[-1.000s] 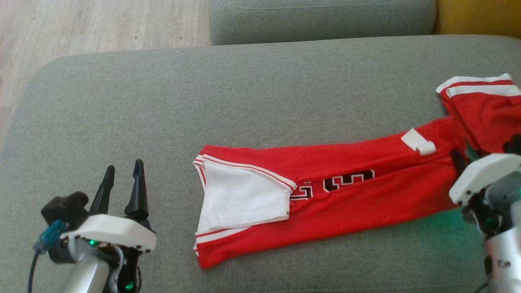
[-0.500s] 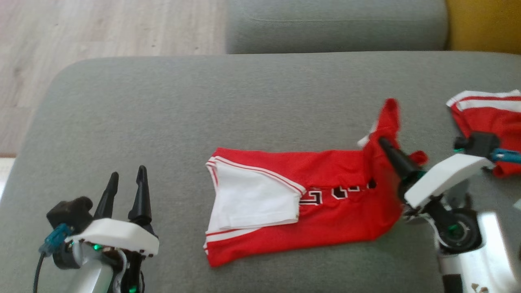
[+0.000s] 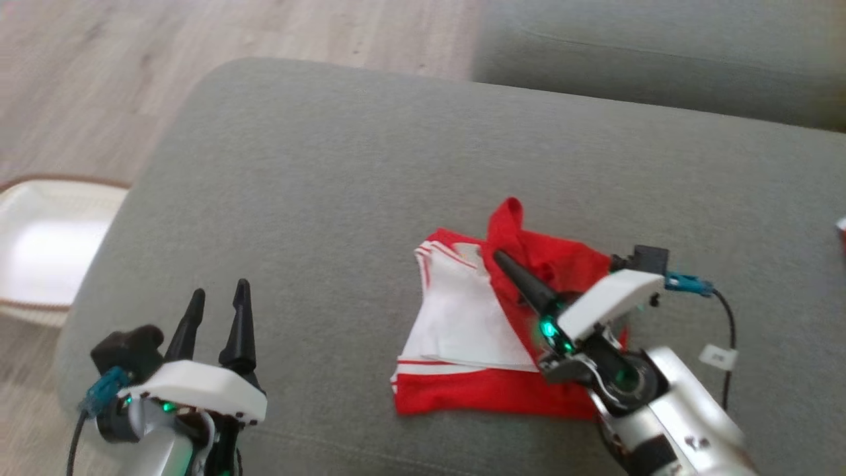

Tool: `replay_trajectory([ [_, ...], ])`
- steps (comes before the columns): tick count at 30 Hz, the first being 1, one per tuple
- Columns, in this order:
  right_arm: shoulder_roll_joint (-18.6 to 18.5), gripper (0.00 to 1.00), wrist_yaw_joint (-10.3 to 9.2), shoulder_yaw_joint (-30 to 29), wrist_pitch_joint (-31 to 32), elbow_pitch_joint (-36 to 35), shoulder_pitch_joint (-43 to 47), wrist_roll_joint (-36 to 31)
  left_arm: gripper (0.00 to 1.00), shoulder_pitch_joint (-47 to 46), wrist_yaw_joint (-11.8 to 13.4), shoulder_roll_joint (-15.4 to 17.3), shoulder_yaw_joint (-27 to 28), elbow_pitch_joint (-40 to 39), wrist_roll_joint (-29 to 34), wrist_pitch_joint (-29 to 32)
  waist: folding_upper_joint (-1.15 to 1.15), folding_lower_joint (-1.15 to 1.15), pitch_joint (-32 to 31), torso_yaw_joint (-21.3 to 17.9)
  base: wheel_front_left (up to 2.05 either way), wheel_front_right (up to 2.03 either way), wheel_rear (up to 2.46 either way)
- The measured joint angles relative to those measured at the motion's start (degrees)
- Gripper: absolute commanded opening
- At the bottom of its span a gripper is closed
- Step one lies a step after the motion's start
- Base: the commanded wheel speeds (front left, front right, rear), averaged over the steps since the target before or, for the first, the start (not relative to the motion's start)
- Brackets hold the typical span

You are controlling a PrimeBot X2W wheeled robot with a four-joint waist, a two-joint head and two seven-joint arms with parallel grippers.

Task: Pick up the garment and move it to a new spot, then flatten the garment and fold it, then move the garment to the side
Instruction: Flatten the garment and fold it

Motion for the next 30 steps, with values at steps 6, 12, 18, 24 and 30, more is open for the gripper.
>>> replay_trajectory([
  [6, 0.0, 0.0, 0.0, 6.62, -3.81, 7.19, -6.08, 5.64, 1.0, -0.01, -0.01, -0.07, -0.08, 0.37, -0.01, 0.0, 0.0, 0.0, 0.69, 3.54, 0.0, 0.0, 0.0],
  [12, -0.01, 0.0, 0.0, 11.9, -6.27, 15.14, -10.02, 8.78, 1.0, -0.05, -0.04, -0.09, -0.03, 0.76, -0.01, 0.0, 0.0, 0.0, 1.9, 5.51, 0.0, 0.0, 0.0],
  [18, -0.08, 1.0, 0.0, 16.52, -6.08, 16.1, -11.33, 13.78, 1.0, -0.1, 0.0, -0.12, 0.07, 1.0, -0.02, 0.0, 0.0, 0.0, 2.02, 4.39, 0.0, 0.0, 0.0],
  [24, -0.36, 1.0, 0.0, 17.59, -8.47, 12.55, -13.57, 14.56, 1.0, -0.11, 0.01, -0.09, 0.25, 1.0, -0.02, 0.0, 0.0, 0.0, 1.52, 1.72, 0.0, 0.0, 0.0],
  [30, -7.42, 1.0, 0.0, 14.3, -13.95, 3.42, -14.34, 11.74, 1.0, -0.05, 0.05, 0.08, 1.46, 0.53, -0.03, -0.01, 0.0, 0.0, 0.68, -1.33, 0.0, 0.0, 0.0],
])
